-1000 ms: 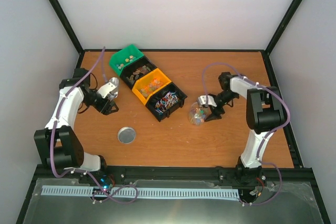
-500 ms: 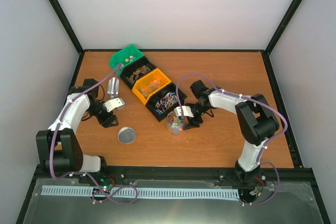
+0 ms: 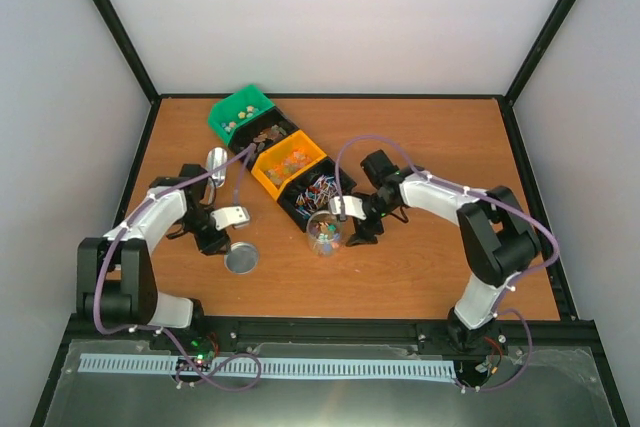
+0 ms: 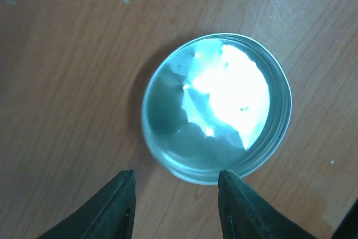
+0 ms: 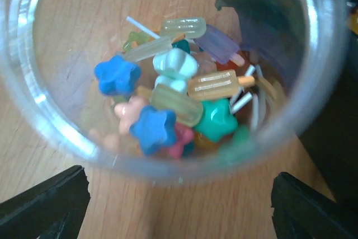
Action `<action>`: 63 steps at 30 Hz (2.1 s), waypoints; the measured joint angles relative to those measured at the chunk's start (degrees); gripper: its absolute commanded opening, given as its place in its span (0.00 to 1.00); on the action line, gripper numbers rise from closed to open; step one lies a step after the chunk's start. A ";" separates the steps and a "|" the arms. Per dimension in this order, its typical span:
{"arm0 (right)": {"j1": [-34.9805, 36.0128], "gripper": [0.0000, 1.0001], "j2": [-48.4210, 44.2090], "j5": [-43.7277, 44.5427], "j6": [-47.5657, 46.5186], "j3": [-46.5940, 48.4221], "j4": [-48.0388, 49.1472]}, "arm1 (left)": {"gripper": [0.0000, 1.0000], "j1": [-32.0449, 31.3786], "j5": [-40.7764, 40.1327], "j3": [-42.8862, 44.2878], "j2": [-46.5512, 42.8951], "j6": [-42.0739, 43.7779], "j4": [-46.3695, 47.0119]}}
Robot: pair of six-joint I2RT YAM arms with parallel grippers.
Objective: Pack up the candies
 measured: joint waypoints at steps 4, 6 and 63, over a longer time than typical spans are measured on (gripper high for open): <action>-3.41 0.90 -5.84 -0.02 0.24 -1.27 -2.97 | 0.38 -3.54 -2.03 -3.85 1.01 -1.60 4.39; -5.29 0.90 -8.81 0.00 0.31 -1.49 -4.44 | 0.37 -4.35 -2.60 -4.55 1.38 -2.38 5.92; 15.98 0.42 -27.71 -0.07 -9.88 2.47 10.29 | 0.01 -15.67 41.09 33.44 21.44 -18.45 -32.22</action>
